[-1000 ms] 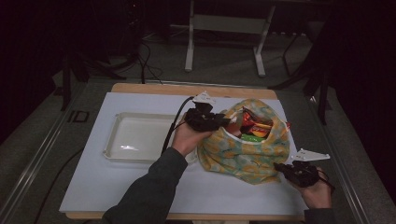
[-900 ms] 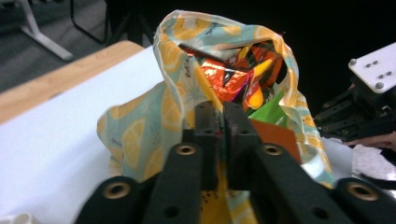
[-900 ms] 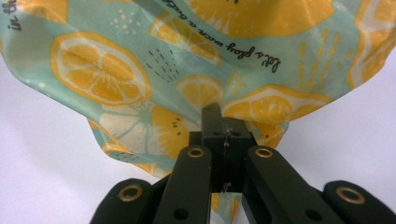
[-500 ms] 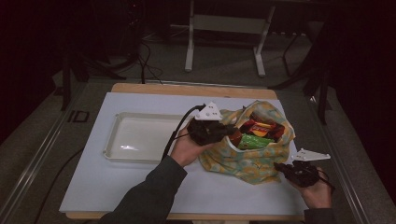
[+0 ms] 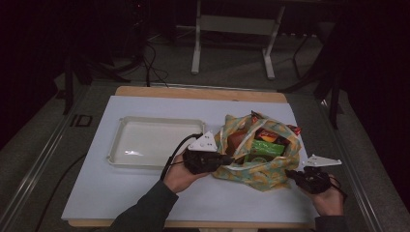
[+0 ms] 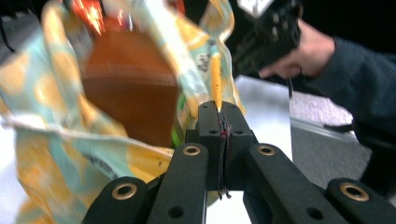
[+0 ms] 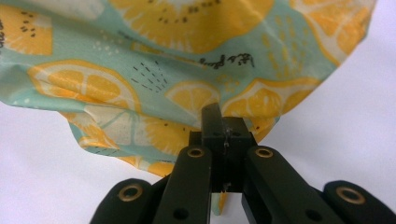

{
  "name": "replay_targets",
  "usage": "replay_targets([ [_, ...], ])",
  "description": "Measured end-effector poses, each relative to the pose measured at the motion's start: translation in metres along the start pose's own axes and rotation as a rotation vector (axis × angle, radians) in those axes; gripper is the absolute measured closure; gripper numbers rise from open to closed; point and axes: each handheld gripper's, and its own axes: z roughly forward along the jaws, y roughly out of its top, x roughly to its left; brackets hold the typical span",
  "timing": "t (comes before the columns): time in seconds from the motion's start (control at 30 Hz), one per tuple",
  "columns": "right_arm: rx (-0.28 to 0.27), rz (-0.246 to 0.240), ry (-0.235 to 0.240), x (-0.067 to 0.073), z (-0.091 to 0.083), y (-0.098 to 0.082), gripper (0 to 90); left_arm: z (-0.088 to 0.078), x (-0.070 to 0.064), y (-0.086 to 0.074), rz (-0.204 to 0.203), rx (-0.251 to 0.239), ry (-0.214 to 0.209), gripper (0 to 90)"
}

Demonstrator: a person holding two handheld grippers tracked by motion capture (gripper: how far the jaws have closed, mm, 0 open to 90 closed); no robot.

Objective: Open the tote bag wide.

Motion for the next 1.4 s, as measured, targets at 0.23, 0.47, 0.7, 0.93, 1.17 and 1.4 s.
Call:
replay_targets([
  [0.23, 0.025, 0.005, -0.003, -0.002, 0.001, -0.003, 90.0, 0.013, 0.006, -0.042, -0.064, 0.079, 0.02, 88.1],
  [0.47, 0.053, 0.002, -0.015, -0.003, 0.004, -0.006, 90.0, 0.023, 0.015, -0.059, -0.085, 0.18, 0.103, 88.4],
  [0.7, 0.054, 0.013, -0.009, -0.004, 0.002, -0.009, 90.0, 0.031, 0.011, -0.064, -0.057, 0.239, 0.15, 88.5],
  [0.93, -0.025, 0.05, -0.016, -0.01, -0.017, 0.003, 83.5, 0.036, 0.011, -0.066, -0.042, 0.265, 0.173, 88.3],
  [1.17, -0.111, 0.094, -0.027, -0.016, -0.034, 0.019, 70.2, 0.036, 0.011, -0.067, -0.032, 0.276, 0.186, 87.7],
  [1.4, -0.183, 0.109, 0.014, -0.014, -0.047, 0.035, 60.2, 0.037, 0.01, -0.066, -0.024, 0.276, 0.187, 87.0],
])
